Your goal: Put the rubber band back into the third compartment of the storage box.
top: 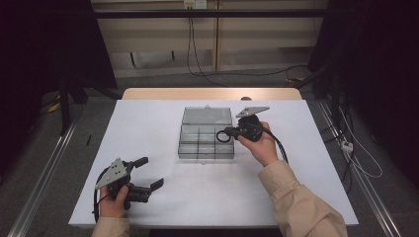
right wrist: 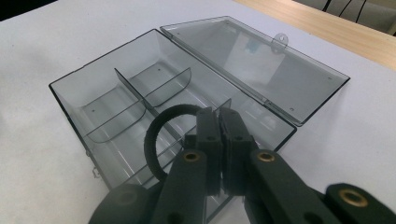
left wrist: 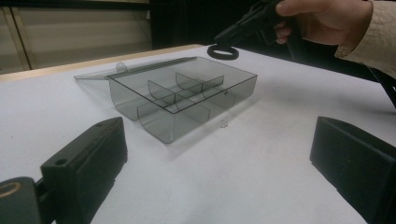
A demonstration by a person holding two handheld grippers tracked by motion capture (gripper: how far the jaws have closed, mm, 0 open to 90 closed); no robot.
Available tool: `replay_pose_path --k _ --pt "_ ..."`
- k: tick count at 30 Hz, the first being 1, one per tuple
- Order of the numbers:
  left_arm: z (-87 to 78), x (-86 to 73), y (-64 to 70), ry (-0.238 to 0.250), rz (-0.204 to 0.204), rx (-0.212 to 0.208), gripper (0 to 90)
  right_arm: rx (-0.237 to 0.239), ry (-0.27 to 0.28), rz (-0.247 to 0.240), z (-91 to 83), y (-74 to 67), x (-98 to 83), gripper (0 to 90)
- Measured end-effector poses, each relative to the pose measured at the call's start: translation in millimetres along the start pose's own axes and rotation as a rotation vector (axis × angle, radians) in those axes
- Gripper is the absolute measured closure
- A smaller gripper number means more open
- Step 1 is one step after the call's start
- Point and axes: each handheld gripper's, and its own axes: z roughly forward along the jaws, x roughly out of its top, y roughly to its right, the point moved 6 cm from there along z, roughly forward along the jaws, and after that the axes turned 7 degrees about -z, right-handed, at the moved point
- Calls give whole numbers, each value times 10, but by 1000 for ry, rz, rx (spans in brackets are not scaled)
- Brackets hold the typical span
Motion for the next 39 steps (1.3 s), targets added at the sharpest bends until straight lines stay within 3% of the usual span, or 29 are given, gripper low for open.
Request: replay_pose_path --k 39 --pt "-3 1 2 2 -3 0 36 -43 -9 7 135 155 -5 880"
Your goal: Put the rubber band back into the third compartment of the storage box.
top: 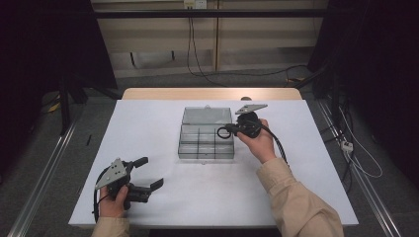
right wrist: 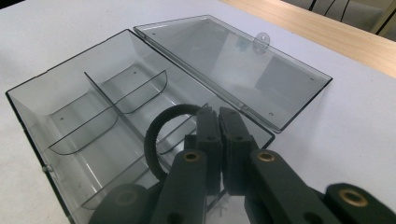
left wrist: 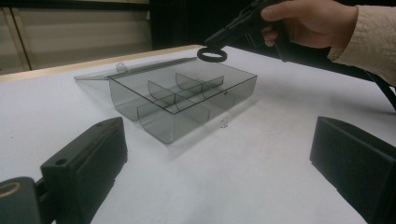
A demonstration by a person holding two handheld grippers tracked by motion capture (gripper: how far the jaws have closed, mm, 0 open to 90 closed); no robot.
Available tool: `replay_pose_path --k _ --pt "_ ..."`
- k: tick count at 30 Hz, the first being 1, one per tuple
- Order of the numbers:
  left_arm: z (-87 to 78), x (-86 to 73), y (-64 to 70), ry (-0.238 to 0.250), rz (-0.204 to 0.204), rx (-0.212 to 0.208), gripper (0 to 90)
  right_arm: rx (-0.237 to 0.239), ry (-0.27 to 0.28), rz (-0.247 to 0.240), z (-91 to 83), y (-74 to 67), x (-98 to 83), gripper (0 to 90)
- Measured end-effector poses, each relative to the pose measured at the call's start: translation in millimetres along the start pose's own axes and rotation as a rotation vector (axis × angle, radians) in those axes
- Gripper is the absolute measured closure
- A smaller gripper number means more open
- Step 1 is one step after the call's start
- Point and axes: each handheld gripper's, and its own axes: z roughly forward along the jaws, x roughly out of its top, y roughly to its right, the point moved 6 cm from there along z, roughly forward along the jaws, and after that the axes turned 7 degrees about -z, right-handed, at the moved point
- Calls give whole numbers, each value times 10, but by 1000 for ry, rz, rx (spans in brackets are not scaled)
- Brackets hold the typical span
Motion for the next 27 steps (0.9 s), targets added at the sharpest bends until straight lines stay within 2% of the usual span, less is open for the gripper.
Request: replay_pose_path --k 27 --pt "5 -6 -5 2 -5 -3 36 -6 -13 1 75 47 -5 879"
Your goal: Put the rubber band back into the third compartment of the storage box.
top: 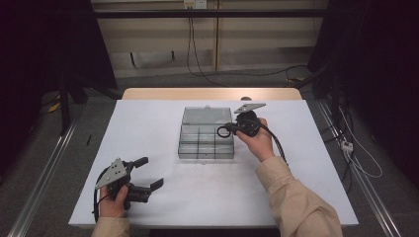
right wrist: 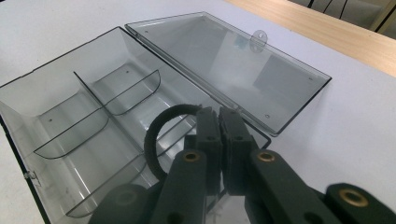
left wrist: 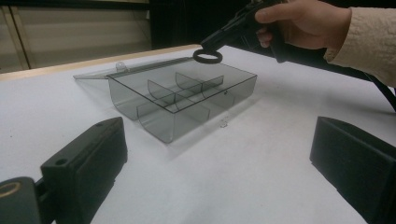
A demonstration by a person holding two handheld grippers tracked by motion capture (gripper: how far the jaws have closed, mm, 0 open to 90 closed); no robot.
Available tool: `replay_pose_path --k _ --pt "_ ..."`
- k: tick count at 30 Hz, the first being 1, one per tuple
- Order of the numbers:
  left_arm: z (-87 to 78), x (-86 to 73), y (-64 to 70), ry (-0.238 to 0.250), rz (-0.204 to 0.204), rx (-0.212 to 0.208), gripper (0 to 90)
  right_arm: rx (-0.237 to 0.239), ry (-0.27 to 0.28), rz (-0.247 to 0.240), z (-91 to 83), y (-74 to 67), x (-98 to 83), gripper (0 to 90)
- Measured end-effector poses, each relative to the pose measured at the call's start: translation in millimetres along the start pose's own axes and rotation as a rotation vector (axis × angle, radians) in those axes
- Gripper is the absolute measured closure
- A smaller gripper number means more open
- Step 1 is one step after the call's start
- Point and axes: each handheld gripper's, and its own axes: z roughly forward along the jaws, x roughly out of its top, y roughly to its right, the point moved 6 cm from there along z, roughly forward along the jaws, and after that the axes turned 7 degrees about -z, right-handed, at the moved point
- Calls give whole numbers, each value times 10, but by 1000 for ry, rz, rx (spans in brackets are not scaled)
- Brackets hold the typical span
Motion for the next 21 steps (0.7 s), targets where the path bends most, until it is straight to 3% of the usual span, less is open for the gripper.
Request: replay_pose_path --k 21 --pt "-3 -2 -4 1 -6 0 36 -9 -10 -21 78 -16 16 878"
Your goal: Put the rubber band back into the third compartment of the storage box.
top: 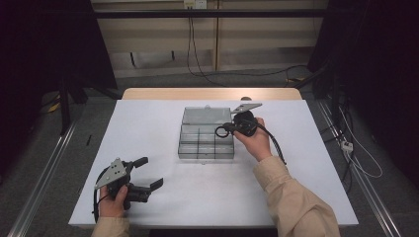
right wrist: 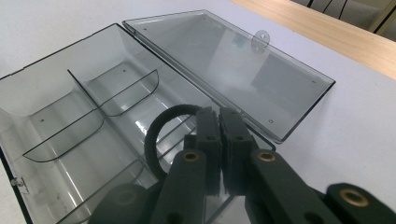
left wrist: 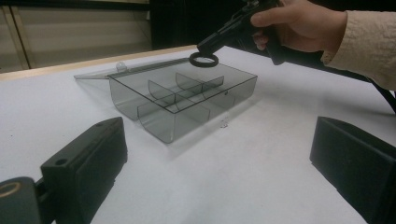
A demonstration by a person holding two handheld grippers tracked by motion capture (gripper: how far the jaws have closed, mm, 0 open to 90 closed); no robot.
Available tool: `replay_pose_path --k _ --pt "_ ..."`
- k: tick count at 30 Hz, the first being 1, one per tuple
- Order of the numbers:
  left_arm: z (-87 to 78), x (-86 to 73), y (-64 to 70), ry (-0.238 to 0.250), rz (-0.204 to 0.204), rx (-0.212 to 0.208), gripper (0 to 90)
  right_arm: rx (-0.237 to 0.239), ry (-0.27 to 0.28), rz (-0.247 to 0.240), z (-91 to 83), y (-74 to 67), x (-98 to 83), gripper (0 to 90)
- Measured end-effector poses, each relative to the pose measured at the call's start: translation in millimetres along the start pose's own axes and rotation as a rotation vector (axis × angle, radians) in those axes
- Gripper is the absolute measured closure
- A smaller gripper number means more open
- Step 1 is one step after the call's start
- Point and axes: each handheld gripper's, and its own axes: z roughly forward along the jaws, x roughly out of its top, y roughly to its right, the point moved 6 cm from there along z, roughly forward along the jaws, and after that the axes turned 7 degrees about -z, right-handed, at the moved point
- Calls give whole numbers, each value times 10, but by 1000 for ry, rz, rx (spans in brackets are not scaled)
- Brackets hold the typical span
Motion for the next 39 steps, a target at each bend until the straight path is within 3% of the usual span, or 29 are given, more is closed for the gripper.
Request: replay_pose_path --k 39 --pt "-11 5 -9 1 10 3 36 -18 -39 -29 108 -18 -67 874"
